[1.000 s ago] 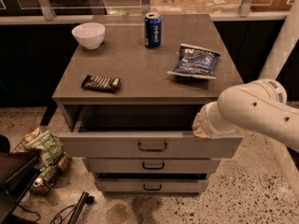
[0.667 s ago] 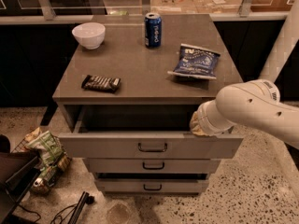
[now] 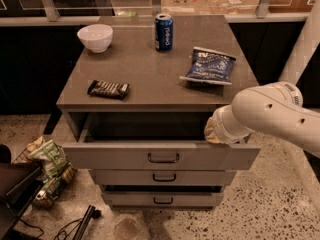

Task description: Close top drawer

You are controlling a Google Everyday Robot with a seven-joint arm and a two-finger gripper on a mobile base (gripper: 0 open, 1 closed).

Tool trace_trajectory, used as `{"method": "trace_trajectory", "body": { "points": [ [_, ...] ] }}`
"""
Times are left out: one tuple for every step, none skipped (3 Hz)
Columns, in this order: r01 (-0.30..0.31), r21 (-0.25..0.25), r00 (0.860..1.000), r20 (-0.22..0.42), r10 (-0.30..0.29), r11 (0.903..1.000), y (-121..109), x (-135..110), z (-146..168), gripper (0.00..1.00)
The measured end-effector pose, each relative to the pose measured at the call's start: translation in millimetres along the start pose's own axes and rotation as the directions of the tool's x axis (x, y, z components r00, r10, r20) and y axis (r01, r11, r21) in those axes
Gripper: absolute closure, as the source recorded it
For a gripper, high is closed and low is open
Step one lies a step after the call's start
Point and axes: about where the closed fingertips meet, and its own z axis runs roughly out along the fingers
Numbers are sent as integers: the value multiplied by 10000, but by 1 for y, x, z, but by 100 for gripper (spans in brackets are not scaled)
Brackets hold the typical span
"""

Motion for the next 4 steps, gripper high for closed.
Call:
{"method": "trace_trajectory", "body": {
  "points": [
    [167,103,9985,-532,-161,9998,-6,4,-35,100],
    [75,-245,9954,-955,-98,9997,11,4,-68,100],
    [-655,-816,9941,-912,579,9945,57,-4,-80,100],
    [-1235,-1312,9909,-689,1152,9836,110,-22,-68,100]
  ]
}}
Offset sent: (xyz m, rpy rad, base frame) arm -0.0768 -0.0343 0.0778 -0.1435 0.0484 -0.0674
